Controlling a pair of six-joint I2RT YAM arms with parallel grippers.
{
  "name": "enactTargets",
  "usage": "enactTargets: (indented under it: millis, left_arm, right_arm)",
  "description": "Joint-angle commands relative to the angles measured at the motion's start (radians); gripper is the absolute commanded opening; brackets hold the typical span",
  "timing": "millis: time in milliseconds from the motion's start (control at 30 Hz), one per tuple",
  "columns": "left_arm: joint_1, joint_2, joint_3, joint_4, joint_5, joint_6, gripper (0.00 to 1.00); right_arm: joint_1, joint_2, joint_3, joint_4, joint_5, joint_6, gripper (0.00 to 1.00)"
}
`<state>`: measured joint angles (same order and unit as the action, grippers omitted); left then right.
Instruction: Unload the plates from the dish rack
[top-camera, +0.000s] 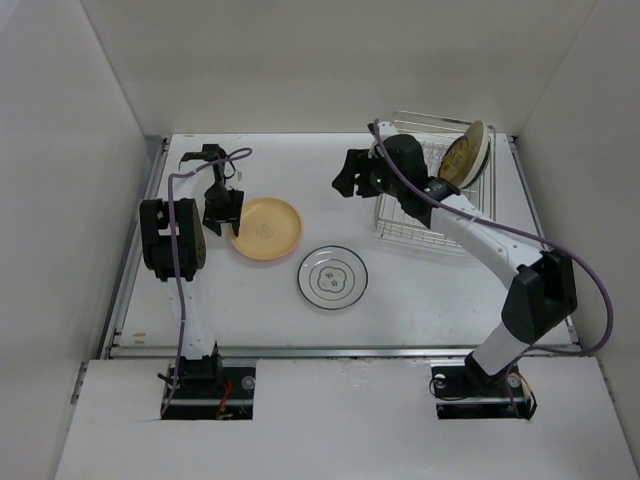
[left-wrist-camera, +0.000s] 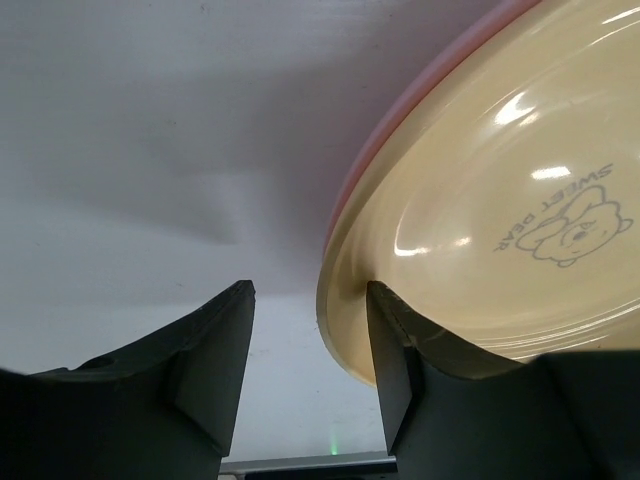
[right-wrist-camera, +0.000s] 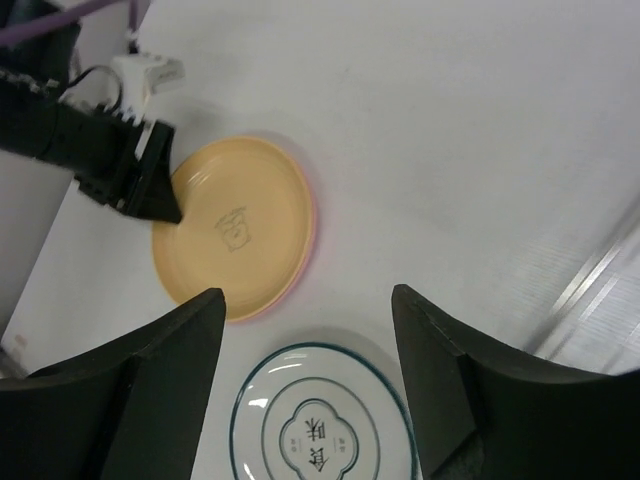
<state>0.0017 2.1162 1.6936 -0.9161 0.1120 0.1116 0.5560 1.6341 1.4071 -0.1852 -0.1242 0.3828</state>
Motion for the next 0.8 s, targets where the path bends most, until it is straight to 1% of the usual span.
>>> enactTargets:
  millis: [0,67,100,133,200,233,300,333,367,400,467,500,533,567,600,667,700,733,767]
  left_arm:
    - [-0.003,-0.027,-0.006,-0.023,-0.032,0.007,0.46]
    - [-0.003,-0.054,-0.006,-0.023,-0.023,0.007,0.47]
    - [-0.003,-0.055,-0.006,-0.032,-0.009,0.007,0.48]
    - [-0.003,-0.055,0.007,-0.032,-0.009,0.007,0.48]
    - [-0.003,-0.067,0.021,-0.055,-0.009,0.007,0.48]
    - [-0.003,-0.067,0.021,-0.055,-0.009,0.007,0.52]
    - [-0.003,-0.114,0.021,-0.055,-0.009,0.007,0.56]
    - [-0.003,-0.131,0.021,-0.055,-0.009,-0.004,0.59]
    - [-0.003,-0.166,0.021,-0.055,-0.009,-0.004,0.64]
    - [-0.003,-0.185,0.021,-0.046,-0.009,-0.015,0.67]
    - [-0.003,-0.219,0.021,-0.046,0.001,-0.015,0.70]
    - [-0.003,-0.254,0.012,-0.046,0.002,-0.024,0.71]
    - [-0.003,-0.269,0.012,-0.046,0.002,-0.024,0.73]
    - [-0.003,-0.285,0.012,-0.046,0.011,-0.024,0.73]
    - [-0.003,-0.314,0.012,-0.046,0.011,-0.024,0.73]
    - [-0.003,-0.340,0.012,-0.046,0.011,-0.033,0.74]
    - [-0.003,-0.354,0.000,-0.046,0.011,-0.033,0.75]
    - [-0.003,-0.376,-0.009,-0.046,0.011,-0.033,0.75]
    - [-0.003,-0.386,-0.009,-0.046,0.011,-0.024,0.77]
  right_arm:
    - [-0.040,-0.080,0.007,-0.042,0.154,-0.004,0.74]
    - [-0.068,-0.094,0.032,-0.110,0.239,0.021,0.78]
    - [-0.109,-0.094,0.045,-0.134,0.277,0.031,0.78]
    - [-0.134,-0.094,0.074,-0.157,0.347,0.031,0.80]
    - [-0.186,-0.094,0.114,-0.224,0.415,0.031,0.80]
    - [-0.241,-0.079,0.137,-0.246,0.485,0.031,0.80]
    - [-0.292,-0.048,0.196,-0.276,0.555,0.031,0.80]
    - [-0.318,-0.039,0.211,-0.287,0.578,0.031,0.78]
    - [-0.362,-0.030,0.239,-0.287,0.604,0.031,0.77]
    - [-0.381,-0.007,0.254,-0.287,0.616,0.022,0.76]
    - [-0.416,0.027,0.294,-0.287,0.641,-0.008,0.66]
    - [-0.416,0.047,0.343,-0.287,0.641,-0.022,0.60]
    - [-0.416,0.091,0.371,-0.278,0.641,-0.062,0.47]
    - [-0.416,0.113,0.397,-0.278,0.617,-0.085,0.43]
    - [-0.416,0.134,0.444,-0.269,0.574,-0.102,0.42]
    - [-0.416,0.205,0.487,-0.269,0.574,-0.111,0.42]
    - [-0.426,0.233,0.509,-0.269,0.612,-0.111,0.42]
    - [-0.426,0.263,0.567,-0.279,0.629,-0.111,0.42]
    - [-0.426,0.326,0.598,-0.316,0.649,-0.111,0.42]
